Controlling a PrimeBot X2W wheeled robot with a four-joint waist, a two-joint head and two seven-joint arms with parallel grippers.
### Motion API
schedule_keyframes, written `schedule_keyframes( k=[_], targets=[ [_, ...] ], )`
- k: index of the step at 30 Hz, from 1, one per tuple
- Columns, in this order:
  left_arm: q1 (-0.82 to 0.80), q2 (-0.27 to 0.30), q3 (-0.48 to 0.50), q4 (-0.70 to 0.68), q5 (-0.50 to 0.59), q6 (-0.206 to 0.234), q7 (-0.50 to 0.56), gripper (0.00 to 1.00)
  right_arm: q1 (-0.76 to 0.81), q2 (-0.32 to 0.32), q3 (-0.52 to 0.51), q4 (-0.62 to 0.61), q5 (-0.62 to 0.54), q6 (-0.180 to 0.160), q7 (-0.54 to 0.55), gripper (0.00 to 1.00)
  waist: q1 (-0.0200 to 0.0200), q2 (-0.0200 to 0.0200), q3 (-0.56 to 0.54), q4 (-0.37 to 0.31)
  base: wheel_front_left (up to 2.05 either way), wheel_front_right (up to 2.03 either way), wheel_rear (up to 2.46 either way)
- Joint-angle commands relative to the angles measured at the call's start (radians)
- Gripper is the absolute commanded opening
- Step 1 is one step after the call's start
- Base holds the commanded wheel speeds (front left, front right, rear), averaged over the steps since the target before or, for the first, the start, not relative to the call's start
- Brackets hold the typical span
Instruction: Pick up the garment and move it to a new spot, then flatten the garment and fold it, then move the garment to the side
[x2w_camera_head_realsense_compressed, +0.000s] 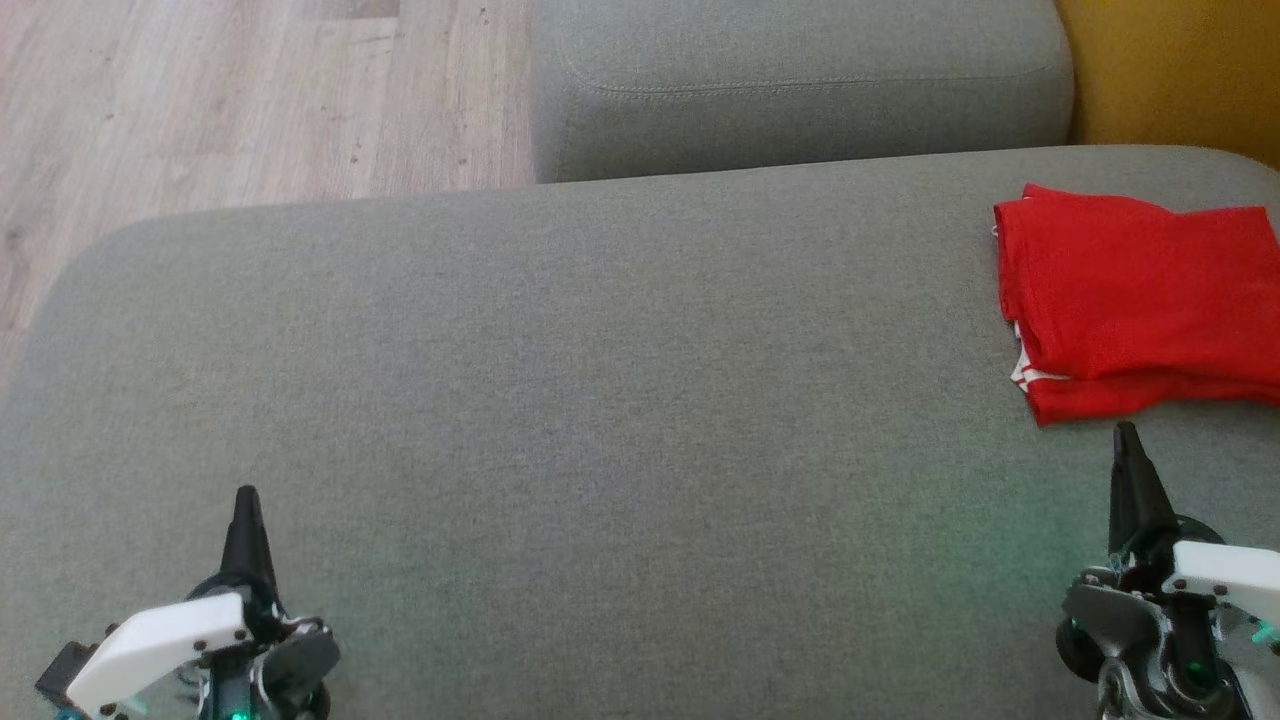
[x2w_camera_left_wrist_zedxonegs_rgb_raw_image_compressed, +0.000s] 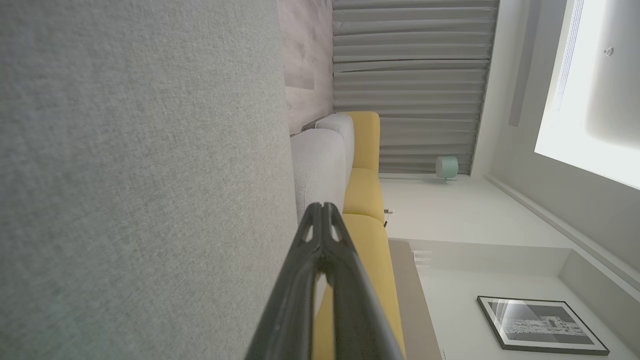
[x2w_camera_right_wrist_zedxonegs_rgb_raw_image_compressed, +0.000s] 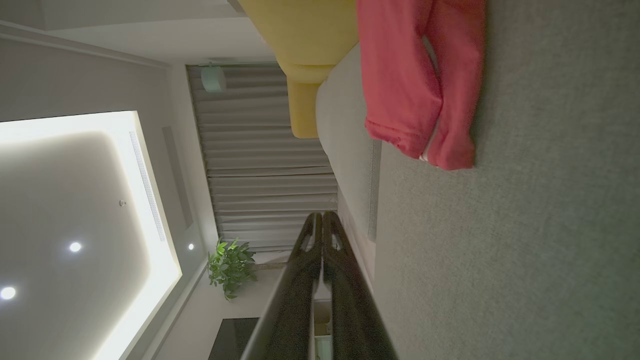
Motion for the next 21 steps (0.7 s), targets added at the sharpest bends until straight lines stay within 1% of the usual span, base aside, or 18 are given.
schedule_keyframes(
  k=[1, 21],
  targets=[
    [-0.049, 0.010, 0.037, -0.028, 0.002, -0.007, 0.005, 0.00, -0.053, -0.009, 0.017, -0.038, -0.002, -0.001, 0.006, 0.00, 0.0000, 0.0000, 0.000, 0.000, 0.00, 0.00, 0.00],
    [-0.049, 0.008, 0.039, -0.028, 0.004, -0.007, 0.007, 0.00, -0.054, -0.006, 0.012, -0.038, -0.006, -0.001, 0.010, 0.00, 0.0000, 0.0000, 0.000, 0.000, 0.00, 0.00, 0.00]
  ],
)
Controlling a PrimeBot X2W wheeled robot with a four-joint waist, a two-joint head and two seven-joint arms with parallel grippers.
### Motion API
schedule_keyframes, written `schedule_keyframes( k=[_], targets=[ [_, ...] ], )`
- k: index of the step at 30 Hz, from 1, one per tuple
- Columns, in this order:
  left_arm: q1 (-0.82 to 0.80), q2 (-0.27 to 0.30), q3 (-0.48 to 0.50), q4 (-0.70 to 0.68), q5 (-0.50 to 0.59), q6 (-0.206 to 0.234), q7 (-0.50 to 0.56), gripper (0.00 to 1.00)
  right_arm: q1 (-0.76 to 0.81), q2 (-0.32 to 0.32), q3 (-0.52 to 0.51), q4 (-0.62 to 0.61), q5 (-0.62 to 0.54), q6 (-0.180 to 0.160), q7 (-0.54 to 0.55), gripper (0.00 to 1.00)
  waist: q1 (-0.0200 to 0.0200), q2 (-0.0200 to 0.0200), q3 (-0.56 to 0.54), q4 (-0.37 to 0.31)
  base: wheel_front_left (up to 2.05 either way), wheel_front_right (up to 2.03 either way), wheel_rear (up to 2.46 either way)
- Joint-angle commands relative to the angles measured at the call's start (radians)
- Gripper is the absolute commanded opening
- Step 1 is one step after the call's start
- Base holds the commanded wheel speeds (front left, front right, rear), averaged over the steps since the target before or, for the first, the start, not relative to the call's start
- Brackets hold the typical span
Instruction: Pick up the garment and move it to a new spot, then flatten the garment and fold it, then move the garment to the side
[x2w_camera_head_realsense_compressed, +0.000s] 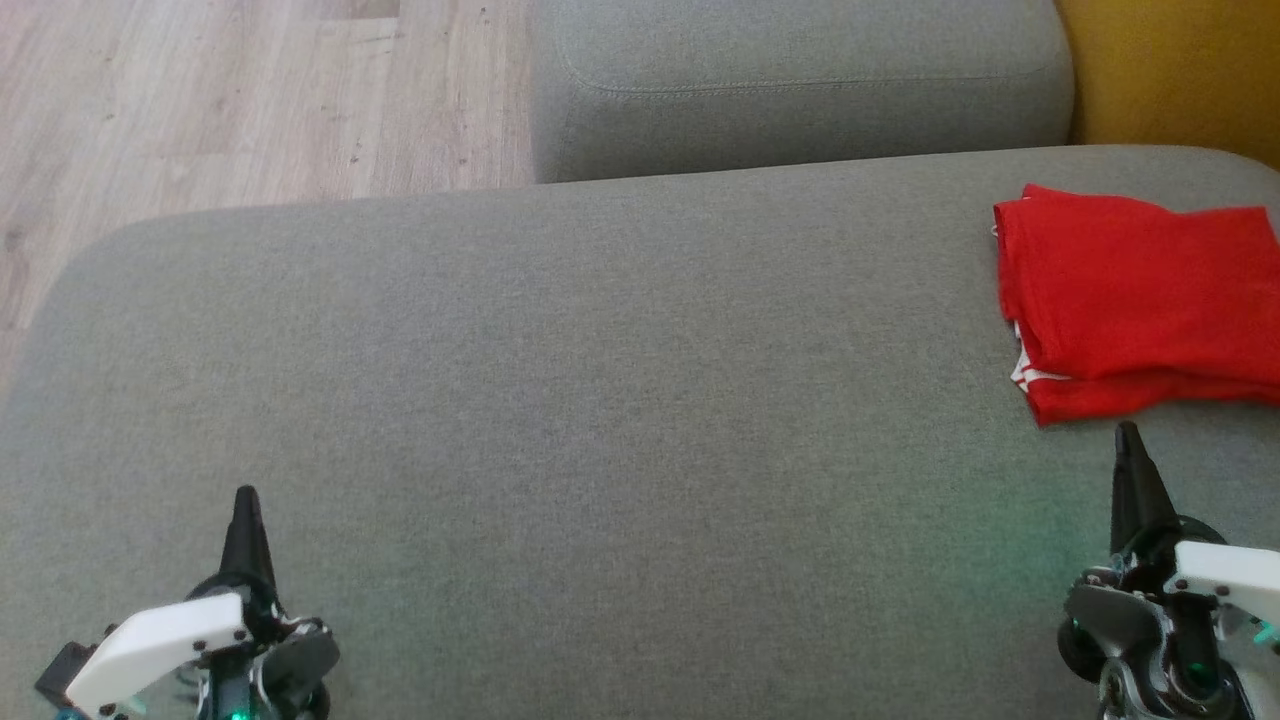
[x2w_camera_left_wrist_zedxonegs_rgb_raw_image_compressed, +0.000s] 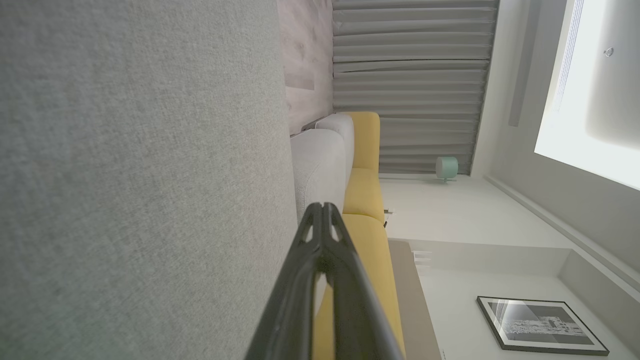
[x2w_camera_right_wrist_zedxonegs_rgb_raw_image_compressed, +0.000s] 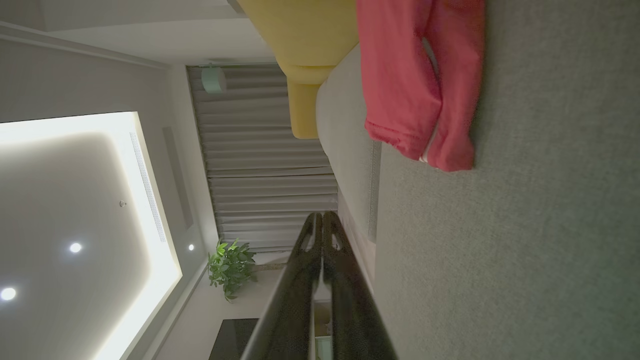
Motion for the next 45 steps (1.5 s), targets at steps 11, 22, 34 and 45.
schedule_keyframes(
  k=[11, 22, 34, 45],
  targets=[
    [-0.050, 0.008, 0.039, -0.028, 0.006, -0.007, 0.007, 0.00, -0.054, -0.005, 0.015, -0.038, -0.007, -0.001, 0.009, 0.00, 0.0000, 0.0000, 0.000, 0.000, 0.00, 0.00, 0.00],
    [-0.050, 0.007, 0.040, -0.028, 0.006, -0.007, 0.008, 0.00, -0.054, -0.004, 0.013, -0.037, -0.008, -0.001, 0.011, 0.00, 0.0000, 0.0000, 0.000, 0.000, 0.00, 0.00, 0.00],
    [-0.050, 0.006, 0.041, -0.028, 0.007, -0.007, 0.008, 0.00, -0.054, -0.003, 0.011, -0.037, -0.010, -0.001, 0.012, 0.00, 0.0000, 0.0000, 0.000, 0.000, 0.00, 0.00, 0.00],
    [-0.050, 0.006, 0.042, -0.028, 0.008, -0.007, 0.009, 0.00, -0.054, -0.001, 0.009, -0.037, -0.011, -0.001, 0.014, 0.00, 0.0000, 0.0000, 0.000, 0.000, 0.00, 0.00, 0.00]
  ],
)
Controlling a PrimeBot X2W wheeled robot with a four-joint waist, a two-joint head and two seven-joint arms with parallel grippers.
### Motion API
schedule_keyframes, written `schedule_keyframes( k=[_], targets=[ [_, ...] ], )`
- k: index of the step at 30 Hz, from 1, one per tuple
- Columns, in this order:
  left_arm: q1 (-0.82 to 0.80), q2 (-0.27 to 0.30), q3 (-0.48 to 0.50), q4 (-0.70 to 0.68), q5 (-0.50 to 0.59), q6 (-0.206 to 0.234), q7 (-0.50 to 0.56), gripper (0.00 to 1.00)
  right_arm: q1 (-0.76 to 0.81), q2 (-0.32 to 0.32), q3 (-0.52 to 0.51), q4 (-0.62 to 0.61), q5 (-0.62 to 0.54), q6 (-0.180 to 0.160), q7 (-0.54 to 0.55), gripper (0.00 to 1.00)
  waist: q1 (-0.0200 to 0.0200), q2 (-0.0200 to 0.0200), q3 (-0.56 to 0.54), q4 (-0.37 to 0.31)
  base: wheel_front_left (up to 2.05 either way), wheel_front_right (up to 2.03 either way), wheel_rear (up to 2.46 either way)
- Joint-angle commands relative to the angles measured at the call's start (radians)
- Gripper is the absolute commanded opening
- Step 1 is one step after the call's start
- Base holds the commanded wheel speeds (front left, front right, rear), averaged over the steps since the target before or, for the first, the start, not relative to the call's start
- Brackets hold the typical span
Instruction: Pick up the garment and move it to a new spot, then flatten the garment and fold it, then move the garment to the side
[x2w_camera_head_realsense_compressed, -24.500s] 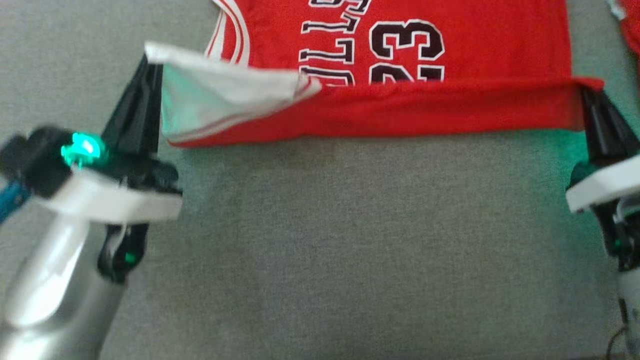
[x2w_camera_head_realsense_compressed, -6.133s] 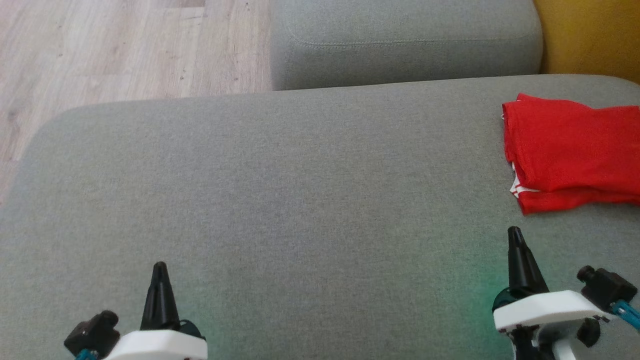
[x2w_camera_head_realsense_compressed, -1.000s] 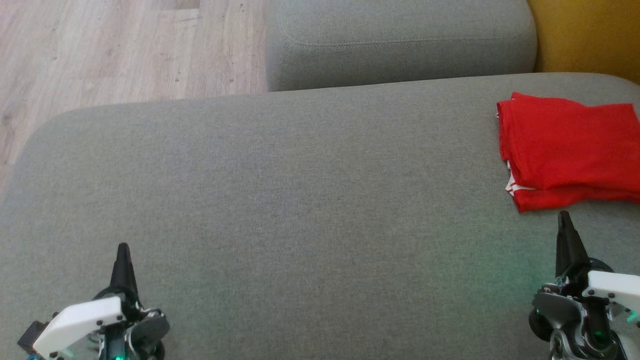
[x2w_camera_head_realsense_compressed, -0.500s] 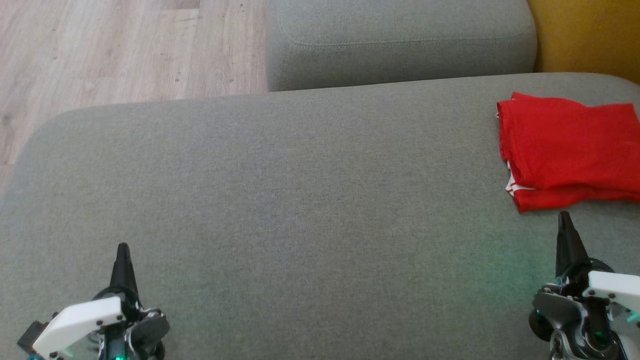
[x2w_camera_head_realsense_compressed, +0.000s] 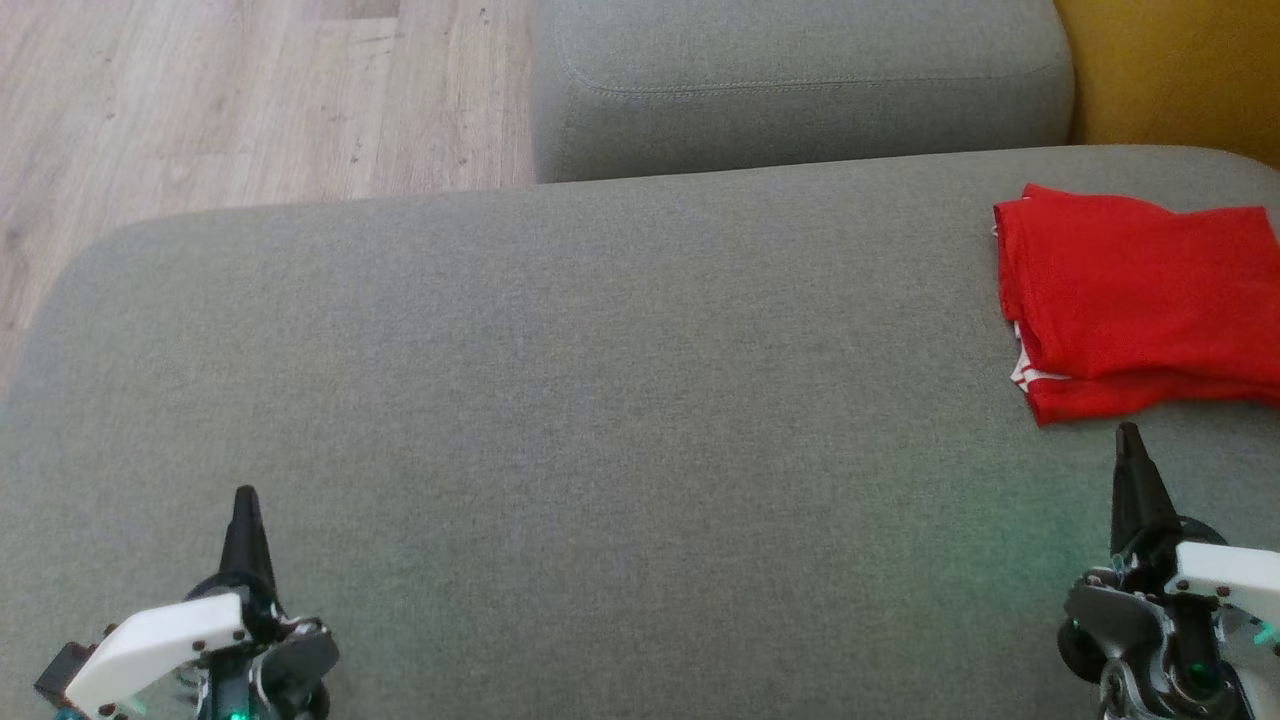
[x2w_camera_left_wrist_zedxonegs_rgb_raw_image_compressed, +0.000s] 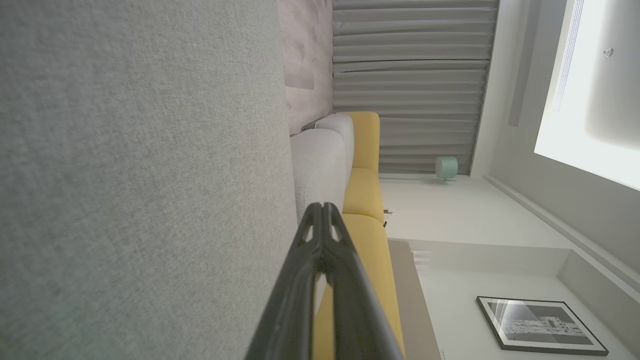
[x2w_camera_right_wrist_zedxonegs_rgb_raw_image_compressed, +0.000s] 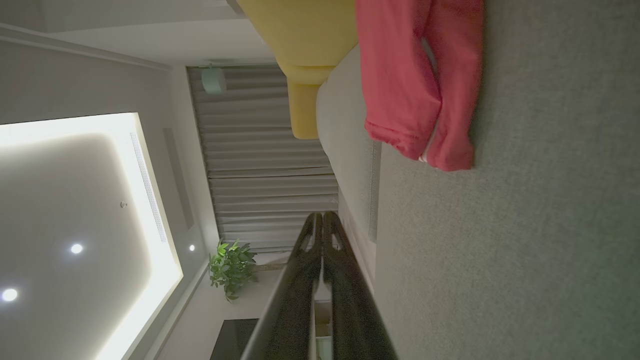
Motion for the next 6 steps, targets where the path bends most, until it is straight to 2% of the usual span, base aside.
schedule_keyframes(
  k=[1, 6],
  targets=[
    [-0.050, 0.007, 0.039, -0.028, 0.008, -0.007, 0.005, 0.00, -0.054, -0.008, 0.019, -0.037, -0.008, -0.001, 0.005, 0.00, 0.0000, 0.0000, 0.000, 0.000, 0.00, 0.00, 0.00],
    [-0.050, 0.006, 0.039, -0.028, 0.008, -0.007, 0.005, 0.00, -0.055, -0.007, 0.019, -0.037, -0.009, -0.001, 0.006, 0.00, 0.0000, 0.0000, 0.000, 0.000, 0.00, 0.00, 0.00]
  ],
)
